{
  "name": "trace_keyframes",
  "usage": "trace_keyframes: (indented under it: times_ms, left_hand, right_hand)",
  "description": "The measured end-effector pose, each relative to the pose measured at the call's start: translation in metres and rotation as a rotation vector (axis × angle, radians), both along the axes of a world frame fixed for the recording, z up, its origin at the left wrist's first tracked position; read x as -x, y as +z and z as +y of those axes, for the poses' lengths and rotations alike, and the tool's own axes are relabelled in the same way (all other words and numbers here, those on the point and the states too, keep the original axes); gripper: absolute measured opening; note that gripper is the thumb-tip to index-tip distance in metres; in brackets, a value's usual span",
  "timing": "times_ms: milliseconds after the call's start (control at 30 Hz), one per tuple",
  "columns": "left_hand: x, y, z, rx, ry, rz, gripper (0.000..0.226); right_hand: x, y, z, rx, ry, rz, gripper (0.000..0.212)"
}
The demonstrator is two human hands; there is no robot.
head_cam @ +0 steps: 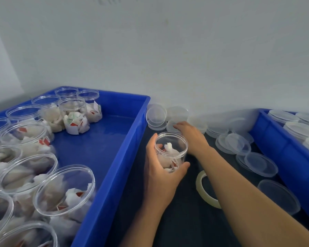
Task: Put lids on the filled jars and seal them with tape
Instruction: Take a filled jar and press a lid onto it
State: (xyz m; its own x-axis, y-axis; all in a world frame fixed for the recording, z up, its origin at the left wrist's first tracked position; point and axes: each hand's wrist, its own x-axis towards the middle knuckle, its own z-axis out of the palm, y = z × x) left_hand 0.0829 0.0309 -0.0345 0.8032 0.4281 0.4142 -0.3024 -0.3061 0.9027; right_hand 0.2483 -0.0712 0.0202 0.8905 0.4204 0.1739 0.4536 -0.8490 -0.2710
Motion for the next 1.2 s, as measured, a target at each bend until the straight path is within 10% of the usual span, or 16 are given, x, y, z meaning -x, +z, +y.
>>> trace_keyframes:
  times_ms: [400, 1200]
  left_hand:
    - [-0.003, 0.001, 0.003, 0.026, 0.053, 0.006, 0.114]
    - [-0.002, 0.003, 0.000, 0.016, 0.067, 0.001, 0.110]
  right_hand:
    - [-0.019, -0.005, 0.014, 0.273, -0.084, -0.209, 0.012]
    - [-0.032, 0.004, 0.009, 0.267, -0.008, -0.128, 0.055]
